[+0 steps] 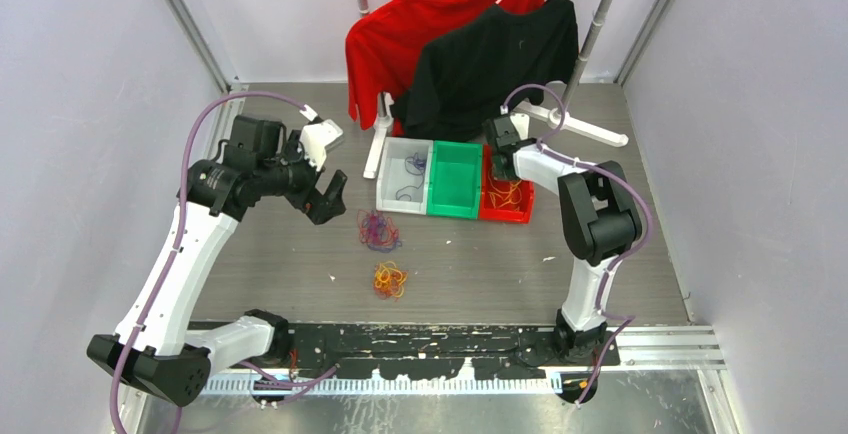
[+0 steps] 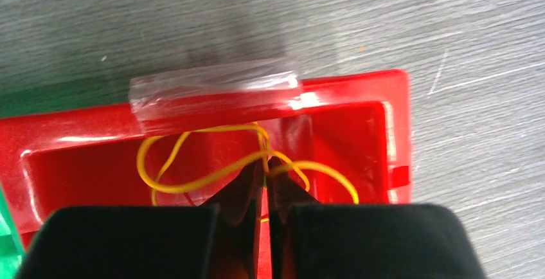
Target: Untangle the cables
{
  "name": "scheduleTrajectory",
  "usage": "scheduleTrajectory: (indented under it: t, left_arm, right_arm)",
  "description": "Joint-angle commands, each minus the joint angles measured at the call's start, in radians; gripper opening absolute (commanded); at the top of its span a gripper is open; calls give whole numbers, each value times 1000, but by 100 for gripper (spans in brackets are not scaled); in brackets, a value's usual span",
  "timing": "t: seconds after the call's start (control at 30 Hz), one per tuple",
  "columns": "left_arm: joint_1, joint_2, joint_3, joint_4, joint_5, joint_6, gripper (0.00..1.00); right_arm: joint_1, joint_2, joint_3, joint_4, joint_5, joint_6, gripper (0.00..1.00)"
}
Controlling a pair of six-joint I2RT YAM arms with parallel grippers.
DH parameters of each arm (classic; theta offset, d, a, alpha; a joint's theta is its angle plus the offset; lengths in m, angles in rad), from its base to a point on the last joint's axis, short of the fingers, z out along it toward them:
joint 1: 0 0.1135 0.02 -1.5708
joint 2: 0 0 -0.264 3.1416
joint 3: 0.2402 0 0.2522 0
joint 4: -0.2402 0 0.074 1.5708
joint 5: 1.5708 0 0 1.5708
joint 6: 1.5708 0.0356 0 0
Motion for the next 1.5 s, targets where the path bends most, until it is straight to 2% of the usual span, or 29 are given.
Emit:
scheduleTrajectory:
  t: [0.0, 0.1, 0.23, 0.33, 0.4, 0.53, 0.67, 0.8, 0.93, 1.07, 1.17, 1.47]
  left_arm:
    - [5, -12, 41, 41, 24, 1, 96]
    - [5, -8, 45, 40, 25, -2, 96]
    - [4, -8, 53, 40, 26, -4, 96]
    - [5, -11, 54, 40, 28, -4, 96]
    - [5, -12, 55, 44, 28, -4, 96]
    - [4, -17, 53, 47, 33, -9, 96]
    - [4, -25, 54, 45, 34, -7, 96]
    - [5, -29, 55, 45, 36, -9, 95]
    - [5, -30, 61, 43, 35, -11, 95]
    - [5, -37, 55, 42, 35, -10, 96]
    - [4, -37, 51, 43, 38, -10, 96]
    - [4, -19, 34, -1, 63, 26, 100]
  right_arm:
    - [36, 14, 22, 43, -27, 17, 8]
    - [60, 23, 4, 50, -45, 33, 4]
    - [67, -7, -26, 65, -85, 74, 5]
    - [66, -63, -27, 53, -93, 77, 11]
    - [62, -106, -12, 35, -105, 67, 19]
    - [40, -216, 51, -16, -211, 56, 29]
    - [22, -297, 96, -87, -272, 58, 34]
    - [10, -329, 98, -83, -257, 60, 34]
    - [-9, -286, 115, -81, -244, 60, 32]
    - [-14, -218, 113, -67, -249, 65, 23]
    - [-13, -183, 63, -27, -239, 83, 20]
    - [-14, -152, -45, 48, -133, 91, 18]
